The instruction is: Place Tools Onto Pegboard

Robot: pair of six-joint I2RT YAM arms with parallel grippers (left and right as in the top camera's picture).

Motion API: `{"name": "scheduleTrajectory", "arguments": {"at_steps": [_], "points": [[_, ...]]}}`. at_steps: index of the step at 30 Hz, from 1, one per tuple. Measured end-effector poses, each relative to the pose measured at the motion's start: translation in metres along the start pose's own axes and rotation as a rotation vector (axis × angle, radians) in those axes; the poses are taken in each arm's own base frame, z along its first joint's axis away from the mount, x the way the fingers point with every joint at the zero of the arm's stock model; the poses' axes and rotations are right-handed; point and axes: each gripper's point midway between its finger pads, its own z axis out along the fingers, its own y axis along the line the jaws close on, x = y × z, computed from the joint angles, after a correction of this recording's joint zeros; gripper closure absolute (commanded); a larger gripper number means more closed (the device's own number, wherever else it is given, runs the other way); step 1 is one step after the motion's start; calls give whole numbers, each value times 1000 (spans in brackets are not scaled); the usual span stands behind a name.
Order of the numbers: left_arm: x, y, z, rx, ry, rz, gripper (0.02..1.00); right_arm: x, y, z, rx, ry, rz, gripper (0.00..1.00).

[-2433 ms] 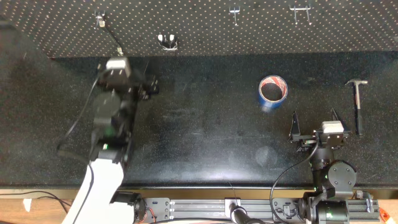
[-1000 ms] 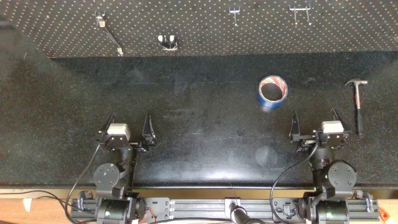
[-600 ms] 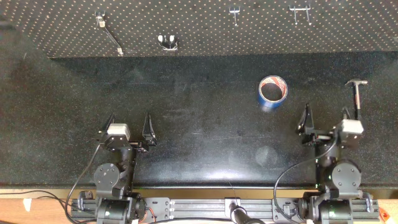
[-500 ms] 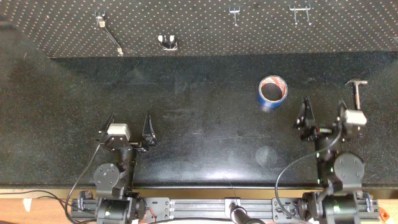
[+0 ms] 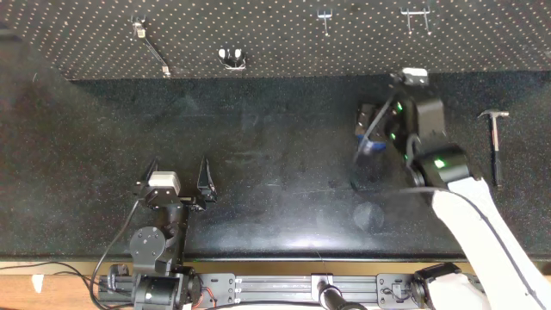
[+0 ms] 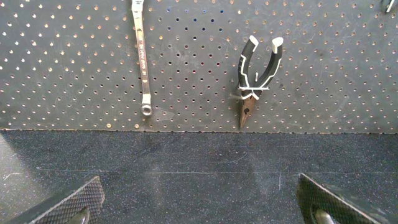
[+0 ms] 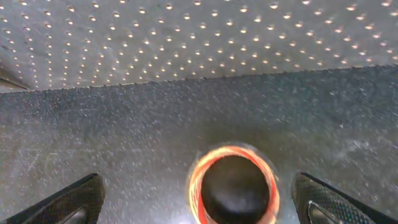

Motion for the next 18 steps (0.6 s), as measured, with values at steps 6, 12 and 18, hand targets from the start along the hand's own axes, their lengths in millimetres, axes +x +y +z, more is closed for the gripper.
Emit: {"name": "scheduleTrajectory", "arguments": {"at_steps": [6, 12, 18], "points": [[0, 0, 0, 0, 0, 0, 23, 28, 3, 33, 50, 237, -38, 20], [0, 0, 0, 0, 0, 0, 23, 53, 6, 56, 74, 378, -82, 20], [0, 0, 0, 0, 0, 0, 23, 68, 6, 69, 85, 436, -97, 20]]}}
